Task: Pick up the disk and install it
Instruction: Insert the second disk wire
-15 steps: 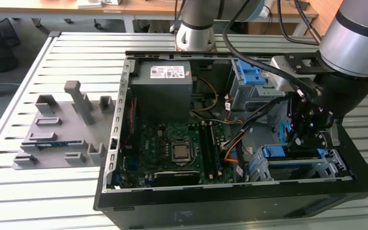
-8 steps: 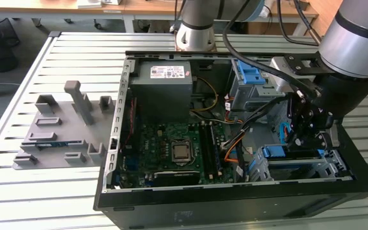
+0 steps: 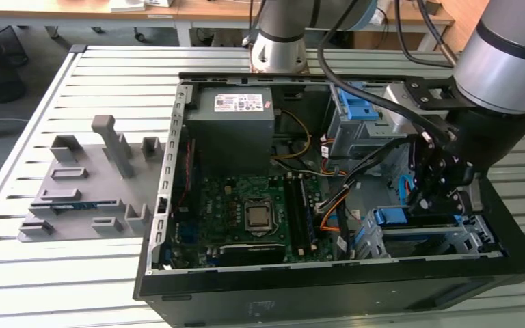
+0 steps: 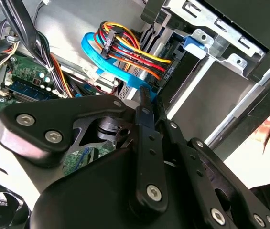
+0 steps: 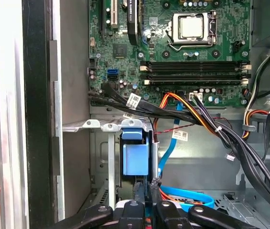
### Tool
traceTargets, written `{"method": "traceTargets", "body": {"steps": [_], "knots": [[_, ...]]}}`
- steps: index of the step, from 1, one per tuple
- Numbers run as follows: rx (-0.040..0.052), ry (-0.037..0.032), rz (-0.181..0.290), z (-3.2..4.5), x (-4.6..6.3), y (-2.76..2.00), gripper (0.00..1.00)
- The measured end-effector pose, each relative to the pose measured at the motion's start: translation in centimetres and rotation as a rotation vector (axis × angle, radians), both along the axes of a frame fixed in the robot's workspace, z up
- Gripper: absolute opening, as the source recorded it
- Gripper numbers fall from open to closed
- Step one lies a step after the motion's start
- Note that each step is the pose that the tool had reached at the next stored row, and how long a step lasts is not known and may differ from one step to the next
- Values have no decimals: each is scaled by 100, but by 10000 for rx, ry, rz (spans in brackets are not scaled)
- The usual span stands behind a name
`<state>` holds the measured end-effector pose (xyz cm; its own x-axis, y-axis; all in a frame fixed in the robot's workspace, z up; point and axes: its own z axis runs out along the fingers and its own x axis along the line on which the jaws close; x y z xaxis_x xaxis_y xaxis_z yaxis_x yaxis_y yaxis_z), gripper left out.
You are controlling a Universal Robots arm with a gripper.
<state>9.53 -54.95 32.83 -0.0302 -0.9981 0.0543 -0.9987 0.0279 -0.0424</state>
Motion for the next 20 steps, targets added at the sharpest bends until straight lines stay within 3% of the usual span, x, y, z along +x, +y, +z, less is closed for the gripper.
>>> {"method": "traceTargets", "body": {"steps": [12,14,15,20], "knots": [[13,4,0,-15,8,-1,16],[12,4,1,-15,9,-1,17],[12,4,0,-15,8,-1,24],[12,4,0,-7,9,-1,24]]}}
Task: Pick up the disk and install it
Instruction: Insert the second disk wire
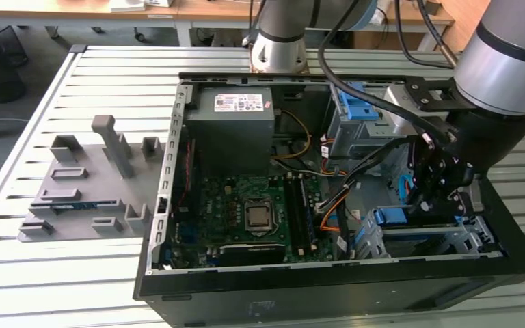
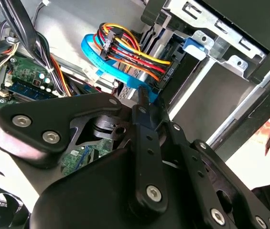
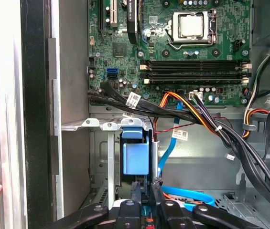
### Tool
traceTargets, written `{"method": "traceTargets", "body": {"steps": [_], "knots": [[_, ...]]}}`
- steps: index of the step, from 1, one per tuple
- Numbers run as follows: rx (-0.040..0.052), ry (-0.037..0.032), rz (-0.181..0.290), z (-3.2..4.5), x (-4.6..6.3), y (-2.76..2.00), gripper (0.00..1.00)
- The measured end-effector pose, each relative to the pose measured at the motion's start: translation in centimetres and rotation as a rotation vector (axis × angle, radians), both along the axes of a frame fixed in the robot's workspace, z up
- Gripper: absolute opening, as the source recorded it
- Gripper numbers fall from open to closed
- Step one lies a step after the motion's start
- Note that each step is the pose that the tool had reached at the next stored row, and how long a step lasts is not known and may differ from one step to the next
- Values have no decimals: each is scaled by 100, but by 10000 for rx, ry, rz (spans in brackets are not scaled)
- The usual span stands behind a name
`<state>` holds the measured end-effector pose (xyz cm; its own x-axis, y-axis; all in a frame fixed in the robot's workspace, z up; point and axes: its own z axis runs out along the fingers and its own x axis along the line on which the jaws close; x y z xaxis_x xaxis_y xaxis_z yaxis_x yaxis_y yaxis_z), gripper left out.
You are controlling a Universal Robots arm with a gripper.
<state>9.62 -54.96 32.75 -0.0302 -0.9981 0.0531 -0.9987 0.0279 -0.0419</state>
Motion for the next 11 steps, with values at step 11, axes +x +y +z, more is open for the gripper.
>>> {"method": "traceTargets", "body": {"steps": [11], "knots": [[-2,0,0,74,0,0,24]]}}
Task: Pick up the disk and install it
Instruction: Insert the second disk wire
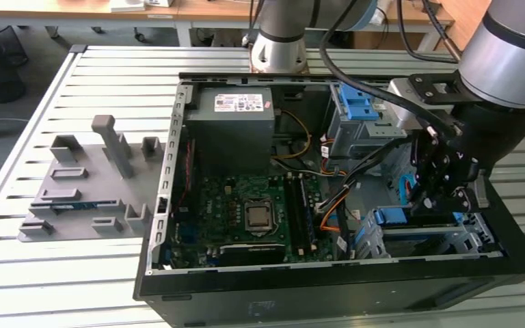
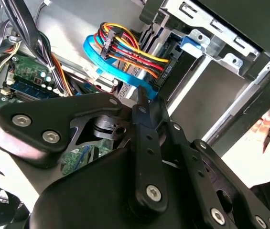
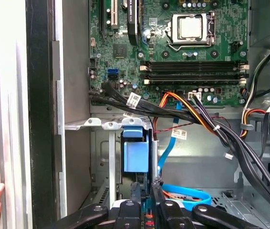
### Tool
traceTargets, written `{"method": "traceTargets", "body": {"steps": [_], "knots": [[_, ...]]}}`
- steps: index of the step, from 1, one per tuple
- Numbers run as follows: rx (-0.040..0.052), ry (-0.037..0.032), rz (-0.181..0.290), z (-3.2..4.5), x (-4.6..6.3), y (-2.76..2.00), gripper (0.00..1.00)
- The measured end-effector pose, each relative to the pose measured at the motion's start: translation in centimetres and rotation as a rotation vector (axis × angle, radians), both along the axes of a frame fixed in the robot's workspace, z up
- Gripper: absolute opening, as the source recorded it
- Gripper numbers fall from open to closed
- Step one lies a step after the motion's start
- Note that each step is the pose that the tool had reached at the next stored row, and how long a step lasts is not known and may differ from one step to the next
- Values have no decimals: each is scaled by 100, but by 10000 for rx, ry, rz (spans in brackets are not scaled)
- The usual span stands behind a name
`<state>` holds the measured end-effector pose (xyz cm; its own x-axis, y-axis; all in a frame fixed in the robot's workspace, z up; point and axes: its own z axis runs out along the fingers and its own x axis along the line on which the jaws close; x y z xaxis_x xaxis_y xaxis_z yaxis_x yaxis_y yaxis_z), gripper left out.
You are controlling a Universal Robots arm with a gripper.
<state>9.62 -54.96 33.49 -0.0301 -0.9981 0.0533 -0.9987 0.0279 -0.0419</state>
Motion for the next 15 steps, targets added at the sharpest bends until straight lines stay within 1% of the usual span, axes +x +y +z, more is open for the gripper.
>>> {"method": "traceTargets", "body": {"steps": [4,9,11,13,15], "knots": [[0,0,0,51,0,2,24],[0,1,0,136,0,7,24],[-1,2,0,156,0,9,22],[2,3,0,156,0,9,11],[1,4,0,156,0,9,11]]}}
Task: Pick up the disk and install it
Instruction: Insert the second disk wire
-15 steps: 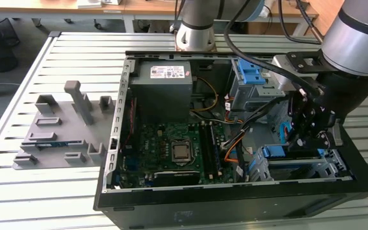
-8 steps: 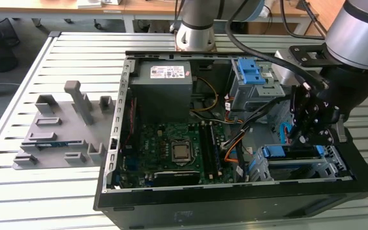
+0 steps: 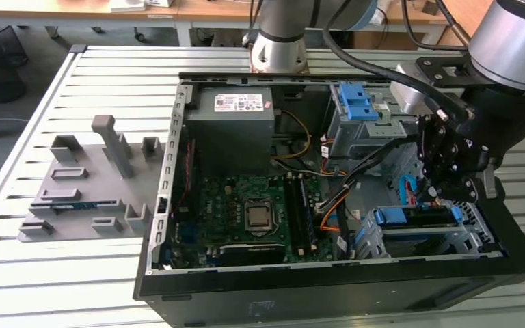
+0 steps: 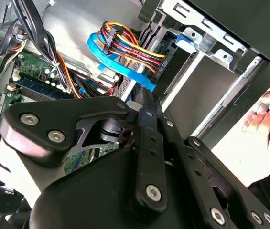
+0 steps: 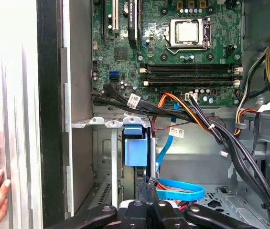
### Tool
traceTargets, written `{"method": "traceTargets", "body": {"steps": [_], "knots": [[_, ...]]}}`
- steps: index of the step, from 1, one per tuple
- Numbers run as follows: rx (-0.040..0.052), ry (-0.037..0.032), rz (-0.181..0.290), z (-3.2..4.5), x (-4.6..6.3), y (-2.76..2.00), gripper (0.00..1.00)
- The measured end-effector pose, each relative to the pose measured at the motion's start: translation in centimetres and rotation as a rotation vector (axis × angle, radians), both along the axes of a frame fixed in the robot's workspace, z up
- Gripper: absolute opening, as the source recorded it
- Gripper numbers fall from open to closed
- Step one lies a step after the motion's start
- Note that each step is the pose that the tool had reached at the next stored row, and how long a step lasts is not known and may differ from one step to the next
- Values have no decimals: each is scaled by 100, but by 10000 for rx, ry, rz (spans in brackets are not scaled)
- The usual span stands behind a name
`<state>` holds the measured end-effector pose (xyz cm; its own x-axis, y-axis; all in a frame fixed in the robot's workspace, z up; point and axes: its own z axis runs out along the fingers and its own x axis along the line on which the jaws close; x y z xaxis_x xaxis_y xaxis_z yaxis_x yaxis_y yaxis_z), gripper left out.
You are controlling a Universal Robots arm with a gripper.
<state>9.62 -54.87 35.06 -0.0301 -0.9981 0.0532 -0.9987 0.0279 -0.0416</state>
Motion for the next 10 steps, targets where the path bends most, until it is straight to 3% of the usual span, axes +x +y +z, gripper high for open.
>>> {"method": "traceTargets", "body": {"steps": [10], "knots": [[-1,2,0,1,0,0,11]]}}
